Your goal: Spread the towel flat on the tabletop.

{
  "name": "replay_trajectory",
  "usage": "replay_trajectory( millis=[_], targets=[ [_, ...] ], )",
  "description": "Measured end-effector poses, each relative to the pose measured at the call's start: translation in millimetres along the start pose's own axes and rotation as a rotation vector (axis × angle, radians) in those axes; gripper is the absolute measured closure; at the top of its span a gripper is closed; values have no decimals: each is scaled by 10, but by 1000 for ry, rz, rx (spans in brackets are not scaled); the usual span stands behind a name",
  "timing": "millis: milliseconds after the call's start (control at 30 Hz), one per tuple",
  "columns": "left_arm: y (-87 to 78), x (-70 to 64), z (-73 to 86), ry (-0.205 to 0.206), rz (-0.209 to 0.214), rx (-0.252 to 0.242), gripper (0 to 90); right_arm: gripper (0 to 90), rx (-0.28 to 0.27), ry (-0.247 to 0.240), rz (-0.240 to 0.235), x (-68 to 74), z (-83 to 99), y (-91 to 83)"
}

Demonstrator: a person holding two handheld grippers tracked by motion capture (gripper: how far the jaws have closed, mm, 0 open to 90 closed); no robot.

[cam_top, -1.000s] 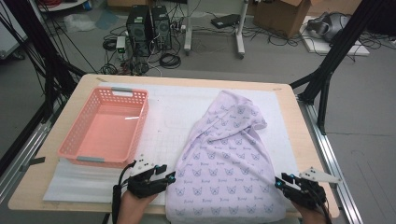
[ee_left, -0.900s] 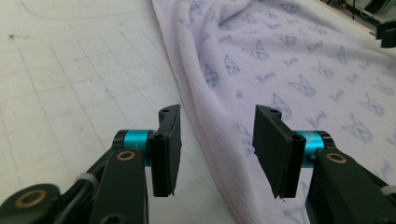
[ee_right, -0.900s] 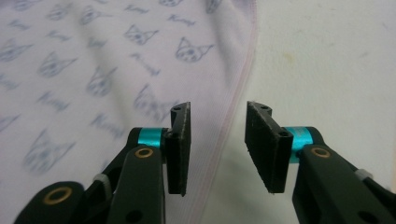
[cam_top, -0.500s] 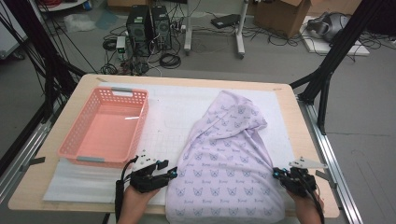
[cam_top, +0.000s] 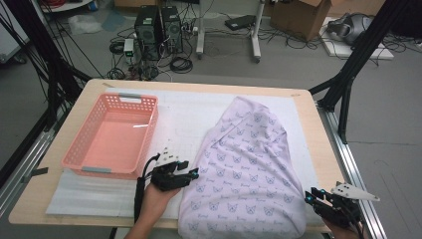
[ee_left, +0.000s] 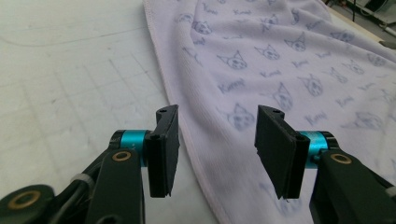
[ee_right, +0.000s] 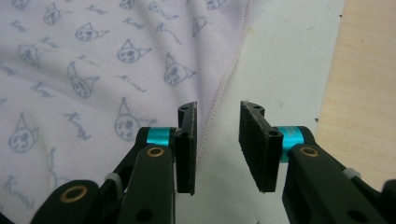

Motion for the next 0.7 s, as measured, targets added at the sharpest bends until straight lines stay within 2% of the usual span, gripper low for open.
replay_trajectory(
  millis=[33, 67, 133, 200, 267, 333, 367, 400, 433, 467, 500, 533, 567, 633, 667, 700],
  targets=[
    [0, 0, 0, 0, 0, 0, 497, 665, 1, -2, -4, -2, 5, 1],
    [123, 69, -66, 7, -25, 16, 498, 664, 2, -2, -5, -3, 7, 2],
    [236, 133, -121, 15, -45, 48, 501, 658, -5, -1, -14, 0, 2, 9],
    [318, 181, -150, 16, -64, 26, 509, 632, -6, -1, -16, -4, -5, 15],
    [409, 215, -120, 20, -70, 97, 520, 613, -12, 7, -18, -13, -14, 30],
    [437, 191, -127, 51, -70, 87, 556, 602, -11, 10, -19, -17, -18, 43],
    [446, 173, -119, 78, -78, 100, 593, 601, -13, 15, -24, -13, -21, 51],
    [443, 158, -115, 114, -95, 110, 613, 598, -13, 14, -24, -16, -23, 57],
    [437, 134, -111, 136, -87, 111, 705, 598, -16, 17, -27, -12, -27, 66],
    [437, 134, -111, 136, -87, 111, 814, 599, -12, 18, -28, -12, -30, 68],
    [404, 113, -105, 135, -87, 129, 845, 600, -15, 18, -31, -8, -36, 78],
    [404, 113, -105, 135, -87, 129, 854, 600, -12, 18, -30, -4, -39, 83],
    [329, 111, -79, 126, -100, 147, 857, 602, -14, 18, -32, 0, -43, 91],
    [225, 109, -10, 88, -90, 131, 860, 603, -18, 16, -35, 10, -46, 102],
    [225, 109, -10, 88, -90, 131, 859, 605, -10, 20, -33, 16, -43, 98],
    [103, 90, 80, 64, -83, 108, 859, 606, -15, 17, -37, 21, -46, 107]
  ],
)
Point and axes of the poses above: each handheld gripper's, and its own axes: y roughly forward along the jaws, z roughly out of its underside, x roughly to its left, the point moved 6 cm from there along y, roughly forward along the jaws, and after that the axes turned 7 degrees about y, right-handed, at the moved point
